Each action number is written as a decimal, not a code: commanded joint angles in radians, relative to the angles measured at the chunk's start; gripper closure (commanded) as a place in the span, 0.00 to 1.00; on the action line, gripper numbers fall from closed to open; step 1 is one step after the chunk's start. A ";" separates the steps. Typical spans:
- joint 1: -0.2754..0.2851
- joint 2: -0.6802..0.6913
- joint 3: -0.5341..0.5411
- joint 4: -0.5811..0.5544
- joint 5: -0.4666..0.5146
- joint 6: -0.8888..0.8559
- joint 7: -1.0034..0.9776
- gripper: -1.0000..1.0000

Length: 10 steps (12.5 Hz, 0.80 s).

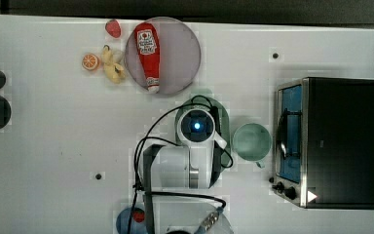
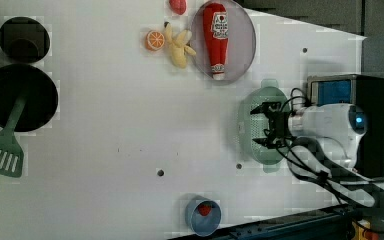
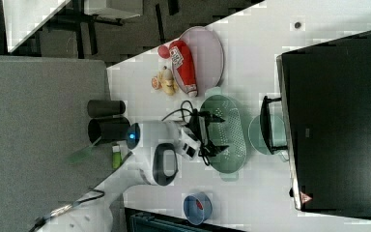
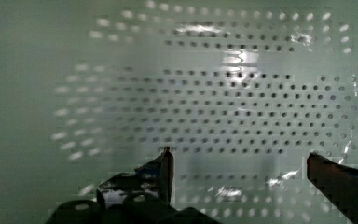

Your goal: Drag strainer right to left.

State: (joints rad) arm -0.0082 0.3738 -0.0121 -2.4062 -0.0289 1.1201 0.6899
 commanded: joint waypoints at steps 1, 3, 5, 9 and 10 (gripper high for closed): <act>0.015 0.023 0.033 -0.001 0.009 0.028 0.060 0.00; 0.028 0.036 0.037 0.000 0.023 0.029 0.080 0.00; 0.043 0.037 0.044 0.002 0.025 0.029 0.081 0.00; 0.092 0.037 0.050 0.008 0.049 0.029 0.120 0.00; 0.109 0.037 0.057 0.009 0.069 0.029 0.162 0.00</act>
State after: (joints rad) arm 0.0776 0.4211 0.0437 -2.4062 0.0281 1.1523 0.7524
